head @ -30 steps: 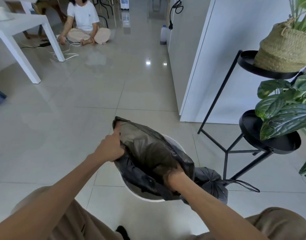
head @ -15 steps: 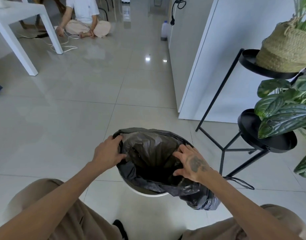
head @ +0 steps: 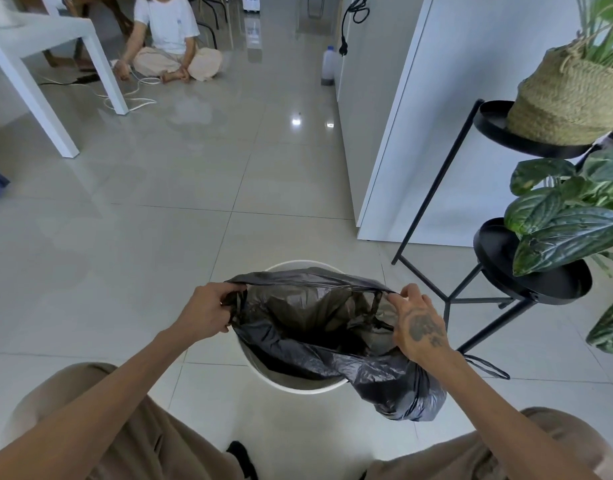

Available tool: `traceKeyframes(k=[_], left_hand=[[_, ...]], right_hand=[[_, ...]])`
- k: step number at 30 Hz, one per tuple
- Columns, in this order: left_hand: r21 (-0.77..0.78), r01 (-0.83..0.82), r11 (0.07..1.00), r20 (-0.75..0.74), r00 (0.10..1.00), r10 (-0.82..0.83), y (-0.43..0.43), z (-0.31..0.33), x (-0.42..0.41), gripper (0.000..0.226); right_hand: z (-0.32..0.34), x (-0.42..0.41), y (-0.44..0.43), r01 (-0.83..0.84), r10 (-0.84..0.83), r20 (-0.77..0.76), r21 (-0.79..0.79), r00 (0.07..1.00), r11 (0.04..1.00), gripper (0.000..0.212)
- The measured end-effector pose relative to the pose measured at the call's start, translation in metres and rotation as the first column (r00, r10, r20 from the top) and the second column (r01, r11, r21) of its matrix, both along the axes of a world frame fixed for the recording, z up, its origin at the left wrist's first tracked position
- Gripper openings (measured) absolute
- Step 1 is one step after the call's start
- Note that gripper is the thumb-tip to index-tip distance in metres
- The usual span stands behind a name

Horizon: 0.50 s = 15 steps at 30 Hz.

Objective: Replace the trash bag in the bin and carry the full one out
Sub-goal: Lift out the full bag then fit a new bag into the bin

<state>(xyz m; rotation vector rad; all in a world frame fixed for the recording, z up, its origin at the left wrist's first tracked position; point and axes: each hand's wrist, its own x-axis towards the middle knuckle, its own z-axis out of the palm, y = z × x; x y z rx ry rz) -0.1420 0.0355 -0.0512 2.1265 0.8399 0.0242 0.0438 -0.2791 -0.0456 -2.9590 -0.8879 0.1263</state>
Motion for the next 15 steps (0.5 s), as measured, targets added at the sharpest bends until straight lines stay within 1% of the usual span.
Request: traceKeyframes(k=[1, 2, 3, 4, 5, 6, 7, 9, 10, 11, 12, 13, 15], left_hand=[[-0.023, 0.009, 1.0, -0.002, 1.0, -0.009, -0.002, 0.001, -0.001, 0.059], [-0.018, 0.028, 0.999, -0.006, 1.0, -0.028, -0.003, 0.002, -0.002, 0.06], [0.024, 0.055, 0.998, -0.018, 0.998, -0.054, -0.005, 0.003, -0.003, 0.058], [0.099, 0.093, 0.991, -0.043, 0.995, -0.089, -0.007, 0.003, -0.003, 0.053], [0.195, 0.128, 0.972, -0.075, 0.99, -0.116, -0.008, 0.003, -0.005, 0.044], [0.289, 0.148, 0.946, -0.098, 0.987, -0.125, -0.01, 0.004, -0.007, 0.035], [0.385, 0.146, 0.911, -0.091, 0.989, -0.12, -0.013, 0.004, -0.01, 0.027], [0.561, 0.096, 0.822, 0.044, 0.988, -0.145, -0.02, 0.003, -0.013, 0.017], [0.62, 0.071, 0.781, 0.113, 0.977, -0.179, -0.028, 0.006, -0.013, 0.014], [0.658, 0.08, 0.748, 0.133, 0.966, -0.221, -0.035, 0.007, -0.011, 0.012], [0.654, 0.137, 0.744, 0.088, 0.963, -0.255, -0.042, 0.009, -0.008, 0.014], [0.613, 0.205, 0.763, 0.003, 0.965, -0.262, -0.048, 0.008, -0.004, 0.021], [0.512, 0.321, 0.797, -0.252, 0.943, -0.218, -0.055, 0.003, 0.004, 0.038]], right_hand=[[0.0, 0.001, 0.001, 0.028, -0.027, -0.045, 0.025, 0.999, 0.999, 0.046], [0.001, 0.0, 0.003, 0.041, -0.037, -0.052, 0.065, 0.998, 0.997, 0.041], [0.001, 0.0, 0.003, 0.033, -0.033, -0.008, 0.112, 0.999, 0.993, 0.032], [0.001, -0.001, 0.003, 0.006, -0.018, 0.075, 0.154, 0.997, 0.988, 0.023], [0.0, -0.002, 0.004, -0.035, 0.01, 0.149, 0.17, 0.989, 0.985, 0.021], [0.001, -0.004, 0.004, -0.074, 0.046, 0.192, 0.143, 0.98, 0.987, 0.028], [0.001, -0.005, 0.005, -0.083, 0.071, 0.166, 0.063, 0.983, 0.995, 0.038], [-0.003, -0.007, 0.006, -0.075, 0.078, 0.031, -0.092, 0.996, 0.993, 0.055], [-0.006, -0.005, 0.006, -0.064, 0.061, -0.025, -0.129, 0.998, 0.99, 0.059], [-0.009, -0.005, 0.007, -0.053, 0.045, -0.061, -0.14, 0.997, 0.989, 0.061], [-0.01, -0.004, 0.008, -0.044, 0.033, -0.078, -0.137, 0.996, 0.99, 0.059], [-0.01, -0.005, 0.009, -0.034, 0.023, -0.083, -0.138, 0.996, 0.99, 0.055], [-0.012, -0.006, 0.011, -0.037, 0.022, -0.1, -0.145, 0.995, 0.989, 0.045]])
